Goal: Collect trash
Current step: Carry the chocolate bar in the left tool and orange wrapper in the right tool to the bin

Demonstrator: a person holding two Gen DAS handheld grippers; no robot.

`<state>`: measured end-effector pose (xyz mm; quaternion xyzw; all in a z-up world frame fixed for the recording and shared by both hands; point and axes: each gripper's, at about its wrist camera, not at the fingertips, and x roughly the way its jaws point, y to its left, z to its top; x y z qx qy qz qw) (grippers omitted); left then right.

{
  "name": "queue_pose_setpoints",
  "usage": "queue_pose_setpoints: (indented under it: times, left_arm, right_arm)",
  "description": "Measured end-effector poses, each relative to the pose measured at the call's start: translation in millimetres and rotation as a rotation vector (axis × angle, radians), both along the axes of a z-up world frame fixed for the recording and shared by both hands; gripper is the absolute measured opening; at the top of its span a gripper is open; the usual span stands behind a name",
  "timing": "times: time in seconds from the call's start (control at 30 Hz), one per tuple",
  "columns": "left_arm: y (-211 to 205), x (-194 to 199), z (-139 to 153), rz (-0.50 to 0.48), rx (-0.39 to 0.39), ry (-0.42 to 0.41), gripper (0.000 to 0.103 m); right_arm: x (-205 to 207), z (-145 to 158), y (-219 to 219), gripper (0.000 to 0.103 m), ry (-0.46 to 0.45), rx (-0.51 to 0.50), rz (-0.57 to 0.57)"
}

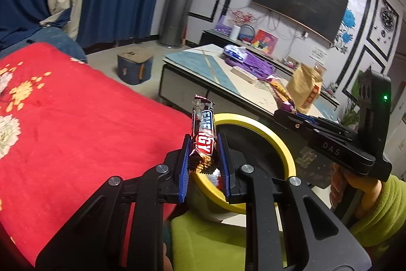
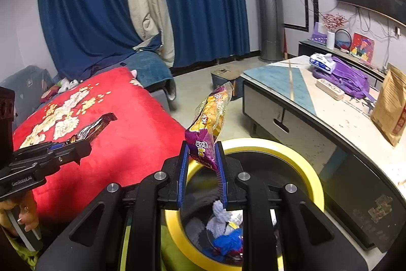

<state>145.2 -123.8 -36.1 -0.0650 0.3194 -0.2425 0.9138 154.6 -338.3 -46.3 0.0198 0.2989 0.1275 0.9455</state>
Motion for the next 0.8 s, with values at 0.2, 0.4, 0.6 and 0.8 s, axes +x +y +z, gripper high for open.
queue_pose_setpoints:
  times: [0.2, 0.4, 0.6, 0.8]
  left_arm:
    - [-23.9, 2.7, -5.1, -0.055, 0.016, -0.001, 0.015]
    - [-45.5, 6.3, -8.4, -0.103, 0.037, -0.002, 0.015]
    - [-66.7, 9.5, -11.9, -0.149, 0.068, -0.012, 0.015]
    - [-85.3, 15.0, -17.4, -0.188, 0.089, -0.014, 0.015]
  right_arm:
    - [-6.3, -7.0, -19.9, 0.020, 0.014, -0.009, -0.041]
    - [-11.4, -18.2, -35.5, 0.020, 0.036, -0.009, -0.078]
    - [-14.1, -29.8, -50.5, 0.021, 0.057, 0.002, -0.117]
    - [-15.2, -42.3, -62.0, 0.022, 0.088, 0.017, -0.146]
